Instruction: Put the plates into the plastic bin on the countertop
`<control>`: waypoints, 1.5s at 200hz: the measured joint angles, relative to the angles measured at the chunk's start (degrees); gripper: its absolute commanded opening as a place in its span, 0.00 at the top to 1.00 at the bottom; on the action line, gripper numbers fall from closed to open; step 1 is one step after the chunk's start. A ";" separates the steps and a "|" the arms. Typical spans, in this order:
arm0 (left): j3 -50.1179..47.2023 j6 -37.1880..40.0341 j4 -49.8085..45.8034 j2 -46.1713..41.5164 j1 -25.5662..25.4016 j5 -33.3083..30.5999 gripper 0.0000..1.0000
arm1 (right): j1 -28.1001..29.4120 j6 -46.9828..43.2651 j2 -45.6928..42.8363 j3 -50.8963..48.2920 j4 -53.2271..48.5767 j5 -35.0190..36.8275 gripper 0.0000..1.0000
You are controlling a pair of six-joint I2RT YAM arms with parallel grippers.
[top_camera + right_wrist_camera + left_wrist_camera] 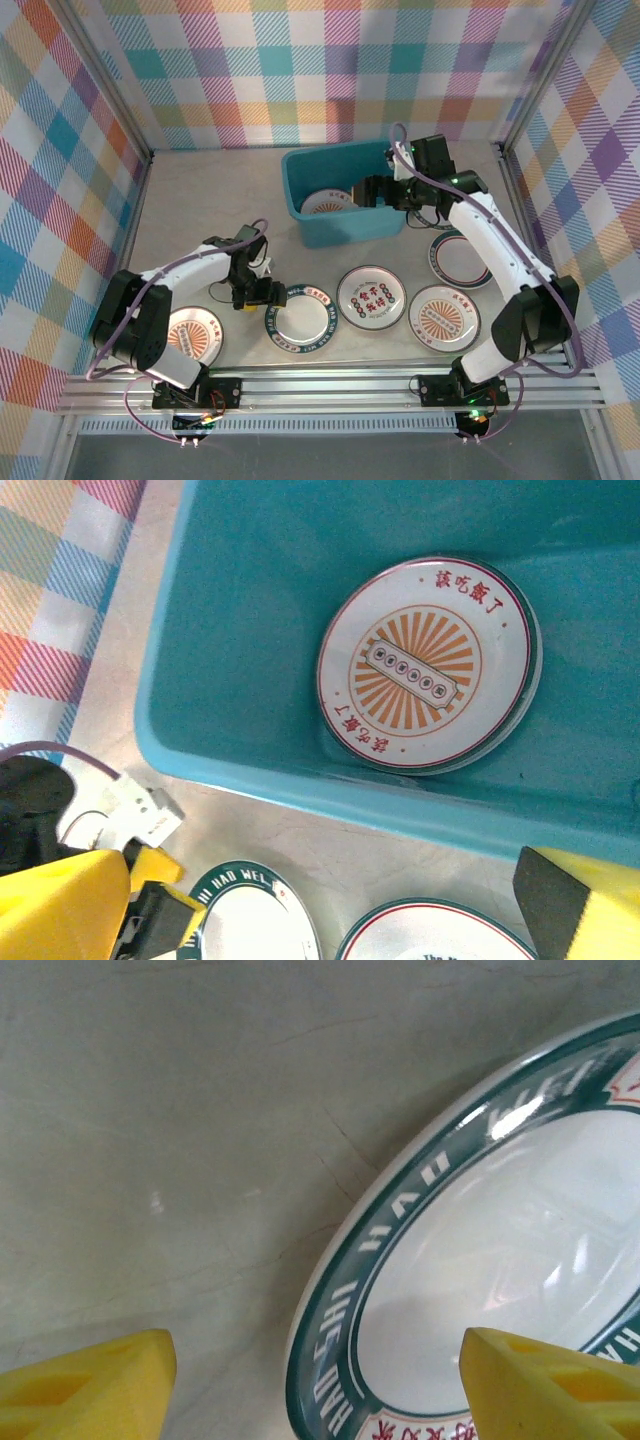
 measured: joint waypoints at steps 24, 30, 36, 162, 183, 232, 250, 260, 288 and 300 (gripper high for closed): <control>-0.17 0.02 2.38 1.95 -0.22 1.44 0.30 | -0.02 0.22 -3.13 -2.45 0.57 0.02 0.01; -0.15 0.02 2.89 2.56 -0.24 1.68 0.33 | -0.02 0.24 -3.74 -3.04 0.70 0.02 0.01; -0.09 0.02 2.86 3.04 -0.28 1.60 0.35 | -0.02 0.26 -4.24 -3.48 0.70 0.02 0.01; 1.90 -1.99 -0.15 5.95 0.09 -1.75 0.79 | -0.02 1.33 -14.64 -12.66 1.01 3.50 0.01; 1.38 -2.16 2.29 5.66 -0.42 1.11 0.83 | -0.02 1.55 -17.49 -14.25 1.16 4.50 0.01; 0.63 -2.34 4.57 3.54 -1.66 2.43 0.91 | -0.48 2.69 -21.90 -17.97 1.14 7.39 0.01; 0.66 -2.34 3.87 0.74 -1.66 1.64 0.92 | -0.90 3.02 -24.17 -18.34 1.11 9.33 0.01; 0.66 -2.34 3.21 -1.09 -1.66 0.98 0.93 | -1.14 3.04 -25.73 -18.34 1.14 10.67 0.01; 0.94 -2.34 1.51 -5.51 -1.66 -0.79 0.94 | -1.57 2.99 -30.51 -18.34 1.16 14.10 0.01; 1.44 -2.34 0.70 -6.78 -1.66 -1.49 0.94 | -1.66 2.91 -31.47 -18.21 1.09 14.97 0.01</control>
